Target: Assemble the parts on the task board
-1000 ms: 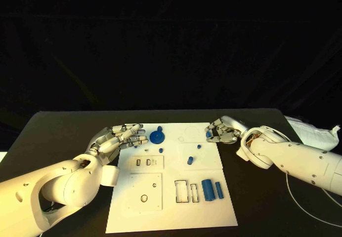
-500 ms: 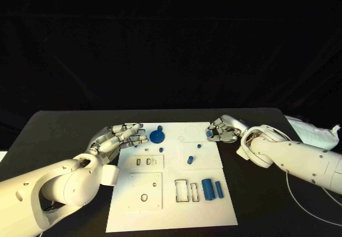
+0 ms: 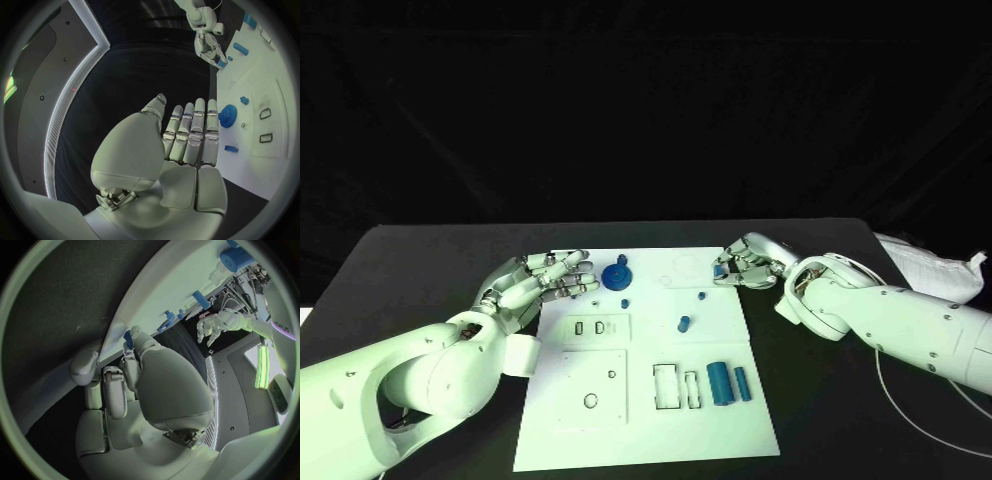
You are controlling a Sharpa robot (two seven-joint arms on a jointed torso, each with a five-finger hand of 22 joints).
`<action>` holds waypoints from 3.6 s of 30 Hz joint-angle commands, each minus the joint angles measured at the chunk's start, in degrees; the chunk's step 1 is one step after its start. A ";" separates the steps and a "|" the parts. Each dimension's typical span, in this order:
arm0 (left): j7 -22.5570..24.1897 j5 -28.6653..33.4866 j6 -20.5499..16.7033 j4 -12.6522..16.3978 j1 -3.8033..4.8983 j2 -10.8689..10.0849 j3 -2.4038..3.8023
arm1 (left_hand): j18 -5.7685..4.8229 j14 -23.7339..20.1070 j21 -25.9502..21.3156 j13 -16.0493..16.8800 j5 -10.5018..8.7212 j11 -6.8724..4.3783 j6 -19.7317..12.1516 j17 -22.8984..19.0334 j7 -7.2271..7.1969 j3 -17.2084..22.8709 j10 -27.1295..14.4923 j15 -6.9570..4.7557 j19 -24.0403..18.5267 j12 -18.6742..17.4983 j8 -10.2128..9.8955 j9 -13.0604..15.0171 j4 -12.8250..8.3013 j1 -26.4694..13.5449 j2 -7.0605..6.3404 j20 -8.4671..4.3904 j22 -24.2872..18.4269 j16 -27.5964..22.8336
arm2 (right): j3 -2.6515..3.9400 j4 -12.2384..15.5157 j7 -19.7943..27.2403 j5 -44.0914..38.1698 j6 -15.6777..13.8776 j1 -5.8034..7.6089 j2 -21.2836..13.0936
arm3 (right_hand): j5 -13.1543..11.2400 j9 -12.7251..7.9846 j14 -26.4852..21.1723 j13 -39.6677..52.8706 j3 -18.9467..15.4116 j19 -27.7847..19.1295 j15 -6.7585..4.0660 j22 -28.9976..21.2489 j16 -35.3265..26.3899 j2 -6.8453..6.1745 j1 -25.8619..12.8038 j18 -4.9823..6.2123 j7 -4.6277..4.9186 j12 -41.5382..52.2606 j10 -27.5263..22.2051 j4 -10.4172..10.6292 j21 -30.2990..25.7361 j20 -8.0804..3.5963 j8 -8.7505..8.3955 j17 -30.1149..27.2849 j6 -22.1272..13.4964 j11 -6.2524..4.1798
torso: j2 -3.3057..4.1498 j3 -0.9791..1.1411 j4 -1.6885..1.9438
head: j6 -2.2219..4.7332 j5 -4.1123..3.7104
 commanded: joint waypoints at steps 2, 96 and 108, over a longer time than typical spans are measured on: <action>0.10 -0.26 0.84 0.07 0.01 0.05 0.03 | 0.69 0.35 -0.33 -0.08 -0.16 0.14 -0.31 0.06 0.14 0.12 -0.27 0.21 0.21 -0.14 -0.18 -0.05 -0.36 0.24 0.34 -0.01 -0.08 -0.19 | 0.18 2.04 -2.30 0.30 -2.41 0.01 0.19 | 0.18 0.10 5.57 -2.72 -0.59 0.02 -0.44 0.22 0.32 -0.42 -2.27 -0.47 -2.13 0.50 1.26 1.28 0.30 -0.50 0.51 13.74 2.47 -1.27 | -0.07 -0.05 0.06 | 0.12 0.04; 0.71 2.86 0.93 -3.58 -0.13 0.42 0.02 | 0.71 0.44 -0.42 -0.07 -0.16 0.11 -0.24 0.08 0.11 0.28 -0.20 0.19 0.29 -0.23 -0.24 -0.03 -0.61 0.32 0.56 -0.01 -0.08 -0.31 | -3.50 12.22 -25.57 -27.90 3.12 -3.74 16.85 | 3.48 -0.97 5.23 -7.13 -3.09 -1.52 0.76 -2.89 -0.53 -3.06 -4.41 0.00 -0.06 -6.37 -2.26 2.51 -1.77 0.36 -2.48 12.25 -2.33 0.35 | -2.26 -1.25 1.04 | -3.28 4.05; 0.63 2.86 1.00 -3.65 -0.13 0.48 0.02 | 0.71 0.44 -0.42 -0.07 -0.16 0.11 -0.24 0.08 0.11 0.28 -0.20 0.19 0.29 -0.23 -0.24 -0.03 -0.61 0.32 0.56 -0.01 -0.08 -0.31 | -3.50 12.60 -25.71 -27.99 0.63 -3.76 16.84 | 3.35 -1.66 5.12 -10.41 -3.96 -2.29 1.48 -4.20 -0.79 -4.31 -4.76 0.24 0.80 -10.80 -4.70 3.28 -2.65 1.06 -3.81 11.81 -4.86 1.17 | -2.23 -1.22 1.00 | -3.25 3.94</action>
